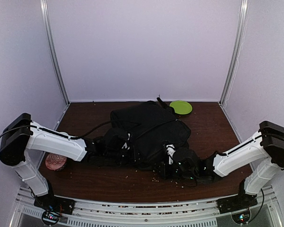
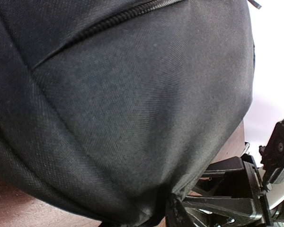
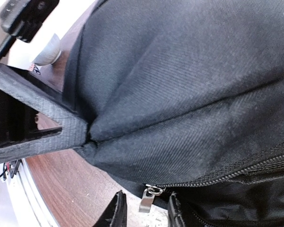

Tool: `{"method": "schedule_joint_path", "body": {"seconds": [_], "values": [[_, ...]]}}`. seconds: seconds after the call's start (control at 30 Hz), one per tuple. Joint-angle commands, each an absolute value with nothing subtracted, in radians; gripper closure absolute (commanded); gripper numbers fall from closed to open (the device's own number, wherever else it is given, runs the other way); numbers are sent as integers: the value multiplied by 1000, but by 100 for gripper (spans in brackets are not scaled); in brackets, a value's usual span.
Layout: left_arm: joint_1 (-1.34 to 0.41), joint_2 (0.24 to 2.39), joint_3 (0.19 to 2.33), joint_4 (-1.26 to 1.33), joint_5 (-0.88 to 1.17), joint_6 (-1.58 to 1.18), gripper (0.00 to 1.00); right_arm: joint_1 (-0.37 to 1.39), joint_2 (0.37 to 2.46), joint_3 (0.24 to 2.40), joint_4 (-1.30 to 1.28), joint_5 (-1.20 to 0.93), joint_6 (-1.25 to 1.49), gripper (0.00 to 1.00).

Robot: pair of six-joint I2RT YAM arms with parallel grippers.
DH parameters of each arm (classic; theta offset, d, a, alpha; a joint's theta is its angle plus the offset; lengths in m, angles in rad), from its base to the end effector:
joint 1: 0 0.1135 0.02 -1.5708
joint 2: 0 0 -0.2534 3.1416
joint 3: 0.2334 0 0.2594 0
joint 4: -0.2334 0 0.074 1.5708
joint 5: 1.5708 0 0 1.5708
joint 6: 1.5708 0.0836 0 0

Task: Pack the student bag
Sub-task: Zip the student bag at the center of the board.

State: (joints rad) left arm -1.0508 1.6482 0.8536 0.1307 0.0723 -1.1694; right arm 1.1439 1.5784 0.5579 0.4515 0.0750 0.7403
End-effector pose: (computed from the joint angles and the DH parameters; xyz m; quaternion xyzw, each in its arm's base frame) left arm 0.1851 -0.3355 0.1311 -0.0374 0.8977 -0.4066 0.1655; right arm 0.1455 0.3047 0.0984 -0.1580 0.8624 0.3688 0.3088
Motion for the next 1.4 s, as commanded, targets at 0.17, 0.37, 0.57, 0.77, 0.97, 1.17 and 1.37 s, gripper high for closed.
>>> {"method": "schedule_joint_path", "body": {"seconds": [0.17, 0.37, 0.57, 0.77, 0.97, 1.17, 1.37], "values": [[-1048, 1660, 866, 202, 97, -1163, 74, 1140, 1655, 658, 319, 88, 789, 69], [-1048, 1655, 859, 205, 97, -1164, 76, 1141, 1664, 671, 292, 98, 796, 75], [-1048, 1655, 857, 208, 98, -1164, 76, 1145, 1643, 655, 269, 88, 792, 72], [-1049, 1657, 860, 208, 95, -1164, 77, 1154, 1632, 625, 271, 76, 795, 76], [-1048, 1658, 862, 204, 95, -1166, 77, 1159, 1625, 613, 278, 74, 798, 83], [-1048, 1659, 864, 202, 94, -1167, 77, 1163, 1619, 607, 269, 63, 802, 84], [-1048, 1658, 864, 203, 94, -1166, 77, 1168, 1618, 601, 268, 50, 809, 83]]}}
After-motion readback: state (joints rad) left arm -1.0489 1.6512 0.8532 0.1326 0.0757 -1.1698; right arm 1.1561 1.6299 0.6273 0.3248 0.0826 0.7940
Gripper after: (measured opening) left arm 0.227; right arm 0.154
